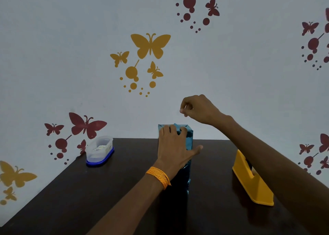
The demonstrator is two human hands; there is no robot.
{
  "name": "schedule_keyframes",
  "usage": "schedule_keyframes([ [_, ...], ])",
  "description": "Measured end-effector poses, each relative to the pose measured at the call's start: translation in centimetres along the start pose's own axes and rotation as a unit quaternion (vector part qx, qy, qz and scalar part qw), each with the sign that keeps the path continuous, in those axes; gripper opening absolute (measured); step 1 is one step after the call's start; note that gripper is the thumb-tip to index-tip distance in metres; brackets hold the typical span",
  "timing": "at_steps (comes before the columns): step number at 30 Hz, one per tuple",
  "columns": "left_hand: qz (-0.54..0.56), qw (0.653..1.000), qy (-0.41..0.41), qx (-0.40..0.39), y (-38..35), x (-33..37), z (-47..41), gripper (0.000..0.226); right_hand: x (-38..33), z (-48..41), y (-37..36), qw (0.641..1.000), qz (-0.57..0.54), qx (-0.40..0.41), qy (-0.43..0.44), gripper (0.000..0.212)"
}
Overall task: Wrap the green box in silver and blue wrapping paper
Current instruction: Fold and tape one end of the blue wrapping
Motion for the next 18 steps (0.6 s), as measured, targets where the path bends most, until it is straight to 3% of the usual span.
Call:
schedule_keyframes([
  [5,0.022,1.0,0.001,-0.009,0.0,0.1,-0.1,0.091,-0.6,-0.2,0.0,1.0,0.006,-0.007,-0.001,0.01],
  [18,0.034,0.999,0.003,0.024,0.1,0.0,0.1,0.094,0.6,-2.2,-6.1,0.98,-0.04,-0.191,0.024,0.014],
])
Point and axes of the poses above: each hand's wrist, its own z-axis away from the middle knuckle, its own y-axis out of the back of the hand, x = y × z, the point moved 8 cm from there along -z, towards the middle knuckle, and after that the axes turned 5 degrees about -z, right-handed, at the moved point
